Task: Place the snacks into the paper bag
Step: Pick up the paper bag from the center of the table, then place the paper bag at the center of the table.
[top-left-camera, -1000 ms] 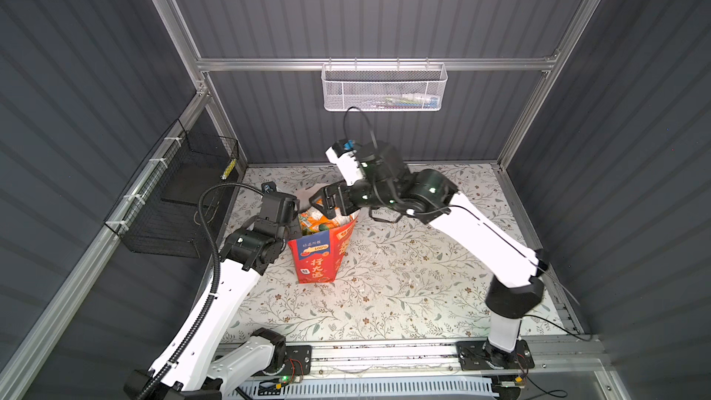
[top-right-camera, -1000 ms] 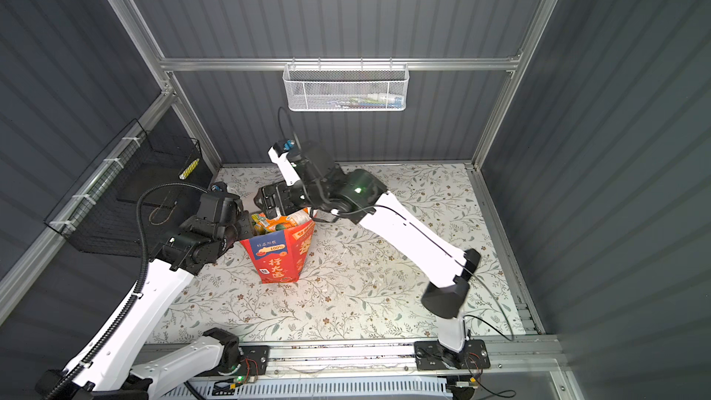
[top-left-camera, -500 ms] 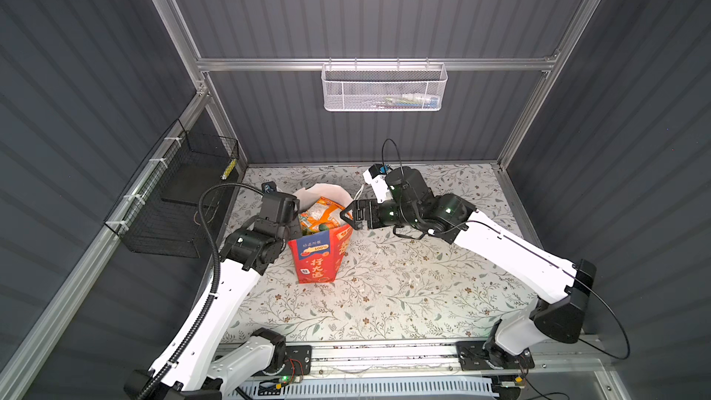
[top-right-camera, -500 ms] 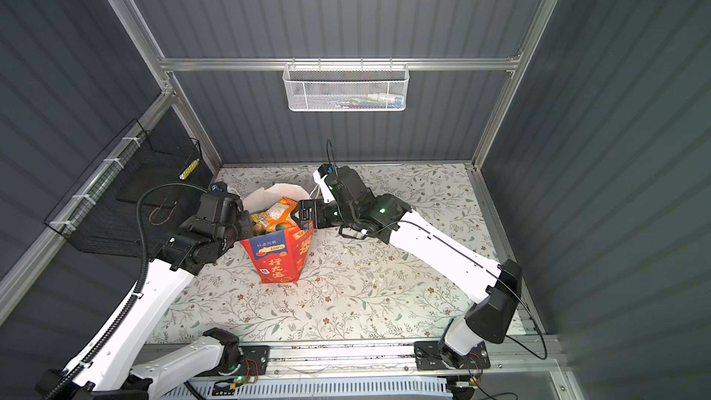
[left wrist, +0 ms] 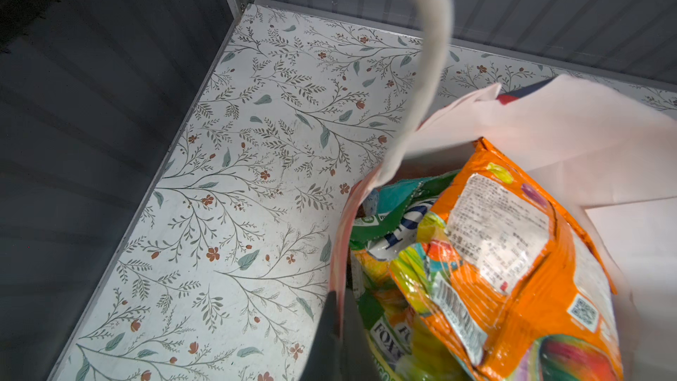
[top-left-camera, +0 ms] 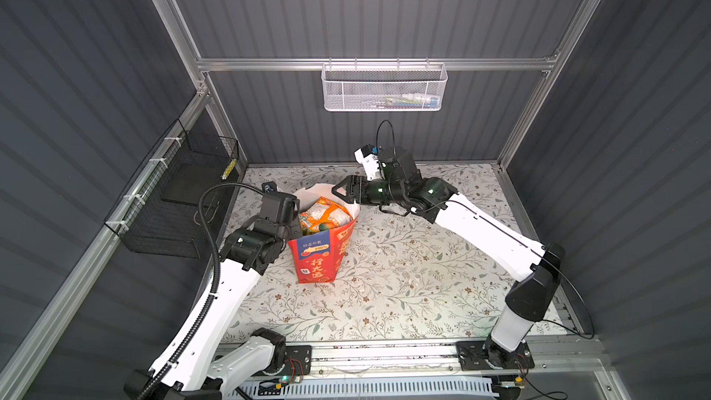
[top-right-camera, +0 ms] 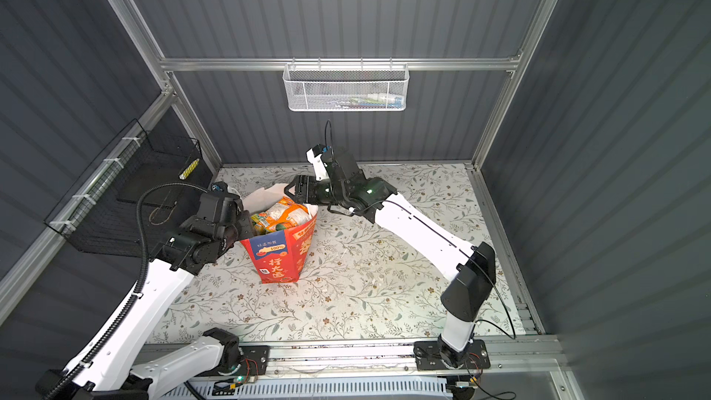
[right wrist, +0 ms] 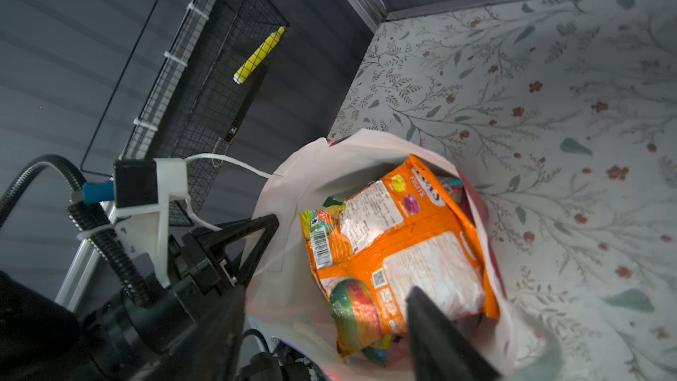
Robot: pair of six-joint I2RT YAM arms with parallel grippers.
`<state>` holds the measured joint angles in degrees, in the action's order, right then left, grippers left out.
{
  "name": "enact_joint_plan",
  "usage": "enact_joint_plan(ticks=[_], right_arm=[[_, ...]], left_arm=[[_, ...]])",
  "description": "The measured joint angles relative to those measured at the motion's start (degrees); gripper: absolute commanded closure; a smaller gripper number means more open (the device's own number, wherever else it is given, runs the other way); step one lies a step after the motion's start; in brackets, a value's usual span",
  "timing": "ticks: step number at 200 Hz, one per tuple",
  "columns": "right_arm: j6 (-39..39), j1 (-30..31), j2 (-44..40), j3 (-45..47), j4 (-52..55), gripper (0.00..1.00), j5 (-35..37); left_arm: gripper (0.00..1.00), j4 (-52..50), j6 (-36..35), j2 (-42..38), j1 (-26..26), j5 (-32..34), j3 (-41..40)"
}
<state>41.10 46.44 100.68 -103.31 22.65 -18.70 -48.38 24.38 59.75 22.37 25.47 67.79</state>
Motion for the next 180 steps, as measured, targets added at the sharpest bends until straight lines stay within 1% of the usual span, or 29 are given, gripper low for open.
enact_joint_plan(ticks=[6,20,30,53,74,88,112,133,155,168,180], right_arm=[[-0.09,-0.17,0.22,-0.02,-0.48,0.67,-0.94],[-0.33,-0.26,0.42,-0.2,-1.14,0.89,-3.21],[-1.7,-0.26,0.44,-0.68,-0.74,1.0,-5.14],[-3.17,-0.46,0.5,-2.95,1.75,1.0,-7.69],[-4.07,-1.6,-0.48,-3.32,3.63,1.0,-9.44],[-4.35,-3.04,-2.1,-2.71,5.16,1.0,-9.86],[-5.11,-6.14,-8.57,1.14,6.23,1.0,-9.99],[-5.42,-8.39,-15.56,5.7,5.95,1.0,-10.38],[-5.75,-10.97,-20.13,9.14,5.97,1.0,-11.85],[-6.4,-12.04,-20.2,9.16,6.8,1.0,-12.22],[-7.06,-12.5,-19.56,9.18,7.96,1.0,-12.41]], left_arm=[[0.99,0.0,-0.02,0.0,-0.02,-0.04,0.0],[0.98,0.04,-0.2,0.04,-0.15,-0.52,0.0],[0.98,0.0,-0.24,0.22,-0.24,-1.38,0.0],[1.0,-0.07,0.13,1.51,-0.63,-5.07,0.13],[1.0,-0.02,1.79,3.02,-0.79,-10.29,1.51],[1.0,0.11,3.32,4.96,-0.76,-14.78,4.0],[1.0,2.49,5.84,9.18,-0.68,-22.34,7.78],[1.0,6.95,8.07,11.8,0.0,-27.1,8.24],[1.0,14.25,10.27,13.33,3.15,-30.12,6.38],[1.0,17.44,11.02,14.32,6.29,-29.53,5.2],[1.0,18.99,11.28,15.32,9.62,-27.45,4.52]])
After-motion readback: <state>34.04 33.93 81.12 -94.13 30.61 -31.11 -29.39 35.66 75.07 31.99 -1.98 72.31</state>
